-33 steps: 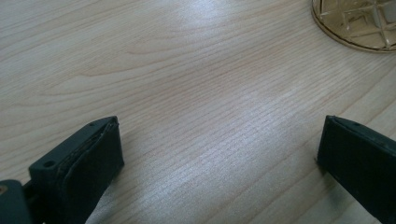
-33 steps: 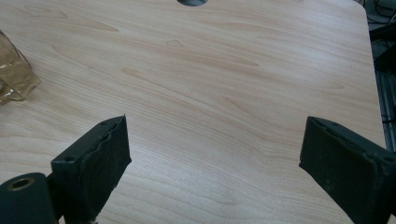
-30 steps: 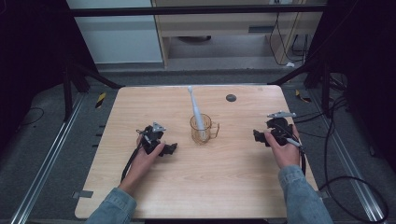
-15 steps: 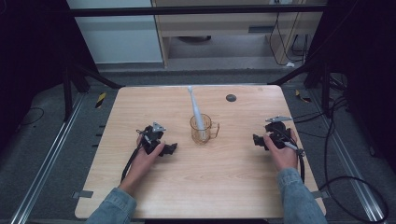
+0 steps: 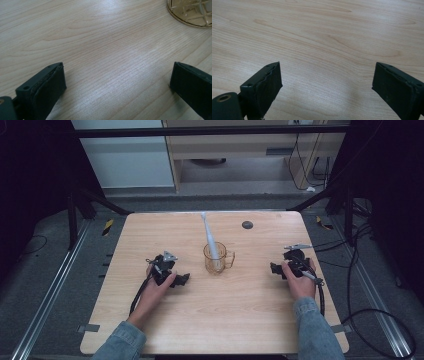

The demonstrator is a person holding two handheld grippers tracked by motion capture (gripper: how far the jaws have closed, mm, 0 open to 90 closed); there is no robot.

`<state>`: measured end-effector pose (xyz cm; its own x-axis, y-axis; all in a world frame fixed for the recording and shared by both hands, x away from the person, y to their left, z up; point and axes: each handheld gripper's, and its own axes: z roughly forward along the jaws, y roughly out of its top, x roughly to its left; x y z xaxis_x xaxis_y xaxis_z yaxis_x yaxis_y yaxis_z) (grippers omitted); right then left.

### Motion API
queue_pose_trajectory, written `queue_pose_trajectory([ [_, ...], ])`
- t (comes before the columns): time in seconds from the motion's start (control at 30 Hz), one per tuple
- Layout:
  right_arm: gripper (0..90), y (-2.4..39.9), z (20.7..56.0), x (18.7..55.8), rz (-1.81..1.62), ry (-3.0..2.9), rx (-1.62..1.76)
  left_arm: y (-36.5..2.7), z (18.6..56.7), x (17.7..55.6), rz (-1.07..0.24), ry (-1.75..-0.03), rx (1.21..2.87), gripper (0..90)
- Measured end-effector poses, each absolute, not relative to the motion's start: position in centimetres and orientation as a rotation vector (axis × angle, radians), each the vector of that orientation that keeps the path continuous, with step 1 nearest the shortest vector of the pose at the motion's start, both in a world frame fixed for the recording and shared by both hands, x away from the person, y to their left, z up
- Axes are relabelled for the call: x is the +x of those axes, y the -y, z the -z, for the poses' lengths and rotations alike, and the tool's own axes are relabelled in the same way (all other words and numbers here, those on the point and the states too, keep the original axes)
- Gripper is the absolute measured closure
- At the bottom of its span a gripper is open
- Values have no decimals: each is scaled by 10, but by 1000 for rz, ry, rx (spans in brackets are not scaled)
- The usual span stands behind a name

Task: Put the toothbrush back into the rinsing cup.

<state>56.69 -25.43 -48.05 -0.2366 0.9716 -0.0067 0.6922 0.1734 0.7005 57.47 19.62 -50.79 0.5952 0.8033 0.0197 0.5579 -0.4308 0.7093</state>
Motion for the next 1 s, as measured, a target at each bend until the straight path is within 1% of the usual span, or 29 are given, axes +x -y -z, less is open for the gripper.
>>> queue_pose_trajectory([
  [0.3,75,255,492,574,-811,-1986,1603,-196,508,575,-471,-1073,2151,0],
  [1.0,71,261,504,583,-811,-1905,1681,-196,508,575,-471,-1072,2151,0],
])
